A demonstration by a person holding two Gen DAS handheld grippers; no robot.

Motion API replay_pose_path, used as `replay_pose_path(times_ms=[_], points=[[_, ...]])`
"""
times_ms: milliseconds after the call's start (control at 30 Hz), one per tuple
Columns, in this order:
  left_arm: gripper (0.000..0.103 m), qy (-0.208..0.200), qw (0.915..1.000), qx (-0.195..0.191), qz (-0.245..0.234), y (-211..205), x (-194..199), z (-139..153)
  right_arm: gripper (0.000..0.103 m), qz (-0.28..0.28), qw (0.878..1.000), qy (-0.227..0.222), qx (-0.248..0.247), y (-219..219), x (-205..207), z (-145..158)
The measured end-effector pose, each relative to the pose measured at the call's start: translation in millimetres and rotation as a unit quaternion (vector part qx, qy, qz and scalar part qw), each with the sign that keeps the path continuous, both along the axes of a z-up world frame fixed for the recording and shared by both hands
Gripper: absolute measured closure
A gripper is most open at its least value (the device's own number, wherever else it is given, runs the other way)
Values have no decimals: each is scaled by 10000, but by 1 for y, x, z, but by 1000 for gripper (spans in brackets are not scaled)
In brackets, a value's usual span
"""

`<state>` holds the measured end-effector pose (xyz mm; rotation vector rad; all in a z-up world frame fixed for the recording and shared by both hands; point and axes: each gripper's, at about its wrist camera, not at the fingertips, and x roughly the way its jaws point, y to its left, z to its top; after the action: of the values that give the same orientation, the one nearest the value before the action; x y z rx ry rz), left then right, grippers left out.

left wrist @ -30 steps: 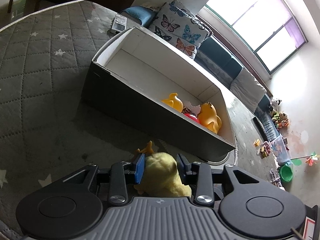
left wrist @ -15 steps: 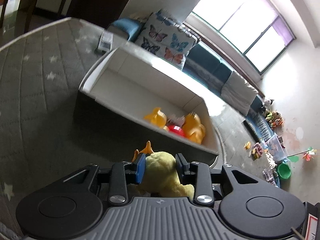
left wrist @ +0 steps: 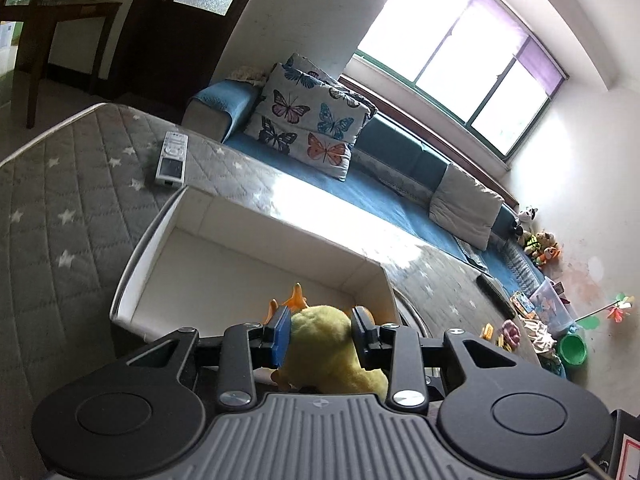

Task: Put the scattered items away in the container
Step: 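Lift the fuzzy duck over the box and lower it inside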

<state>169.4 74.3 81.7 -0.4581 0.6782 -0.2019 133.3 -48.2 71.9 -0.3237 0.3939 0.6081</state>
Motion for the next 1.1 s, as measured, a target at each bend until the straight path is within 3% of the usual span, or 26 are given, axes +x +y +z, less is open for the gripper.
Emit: replay_pose_path(times_ms=[600, 1100], points=[[68, 566, 9982, 147, 140, 23, 70, -40, 62, -20, 9975, 706, -9, 29, 76, -38], [67, 894, 9957, 195, 118, 28, 85, -63, 60, -25, 9956, 937, 76, 22, 89, -47]])
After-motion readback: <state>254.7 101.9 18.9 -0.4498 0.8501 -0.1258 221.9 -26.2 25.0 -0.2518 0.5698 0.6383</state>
